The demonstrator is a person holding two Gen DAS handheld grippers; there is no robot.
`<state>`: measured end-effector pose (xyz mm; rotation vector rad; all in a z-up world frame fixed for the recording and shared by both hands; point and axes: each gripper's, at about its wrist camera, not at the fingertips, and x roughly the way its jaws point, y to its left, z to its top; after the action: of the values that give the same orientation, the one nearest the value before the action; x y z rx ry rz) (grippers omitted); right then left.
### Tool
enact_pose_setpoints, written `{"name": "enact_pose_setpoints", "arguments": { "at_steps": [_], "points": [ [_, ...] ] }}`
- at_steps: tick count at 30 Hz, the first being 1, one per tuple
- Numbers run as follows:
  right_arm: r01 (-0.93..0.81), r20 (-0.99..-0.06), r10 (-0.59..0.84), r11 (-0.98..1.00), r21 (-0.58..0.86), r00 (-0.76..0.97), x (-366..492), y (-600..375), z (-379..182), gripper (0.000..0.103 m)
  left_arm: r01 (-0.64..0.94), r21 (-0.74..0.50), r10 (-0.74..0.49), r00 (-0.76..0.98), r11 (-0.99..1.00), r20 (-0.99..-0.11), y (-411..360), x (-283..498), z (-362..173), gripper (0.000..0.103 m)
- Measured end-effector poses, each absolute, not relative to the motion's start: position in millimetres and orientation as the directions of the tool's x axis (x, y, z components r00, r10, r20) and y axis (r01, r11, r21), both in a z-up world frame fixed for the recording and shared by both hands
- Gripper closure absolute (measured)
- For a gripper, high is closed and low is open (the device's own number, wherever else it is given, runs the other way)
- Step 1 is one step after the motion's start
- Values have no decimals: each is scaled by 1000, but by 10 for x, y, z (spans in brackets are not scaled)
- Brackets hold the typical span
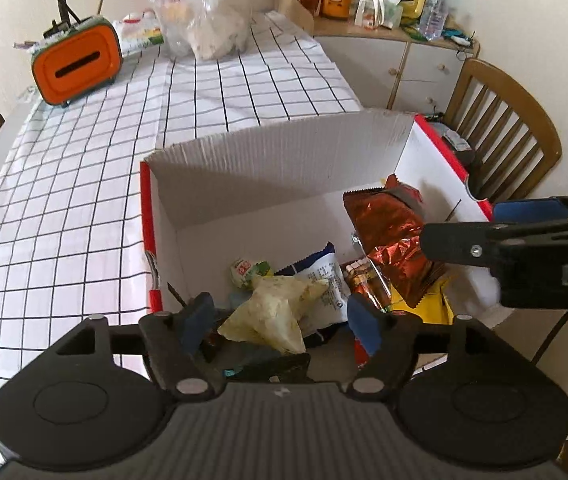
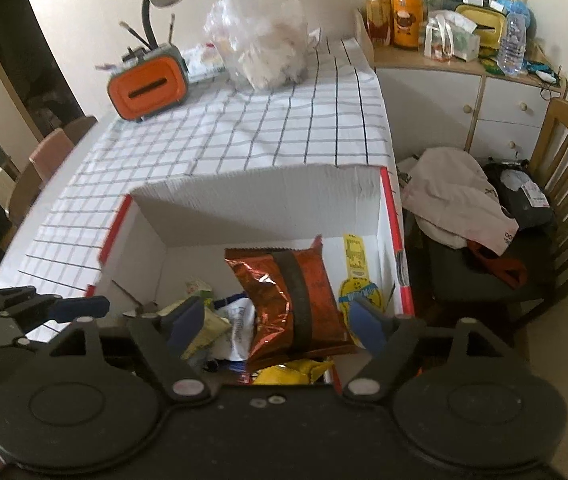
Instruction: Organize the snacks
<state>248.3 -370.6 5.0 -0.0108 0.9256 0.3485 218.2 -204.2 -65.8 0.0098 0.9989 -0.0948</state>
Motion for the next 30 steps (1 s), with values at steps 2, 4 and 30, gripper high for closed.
{"name": "enact_pose_setpoints", "arguments": {
  "at_steps": [2, 4, 30],
  "points": [
    [-310, -767, 304, 940, 145, 564, 2418, -3715, 108, 19, 85, -41, -81, 545, 996, -835, -2027, 2144, -627, 26],
    [-322, -750, 322, 934, 152, 578, 2351, -3719, 159, 13, 85, -50, -88, 547, 995, -832, -2007, 2102, -598, 25],
    [-423, -542, 405, 901, 97, 736, 1413, -3695, 461, 0, 64, -61, -89, 697, 996, -712, -1808, 1336, -76, 6]
  ]
}}
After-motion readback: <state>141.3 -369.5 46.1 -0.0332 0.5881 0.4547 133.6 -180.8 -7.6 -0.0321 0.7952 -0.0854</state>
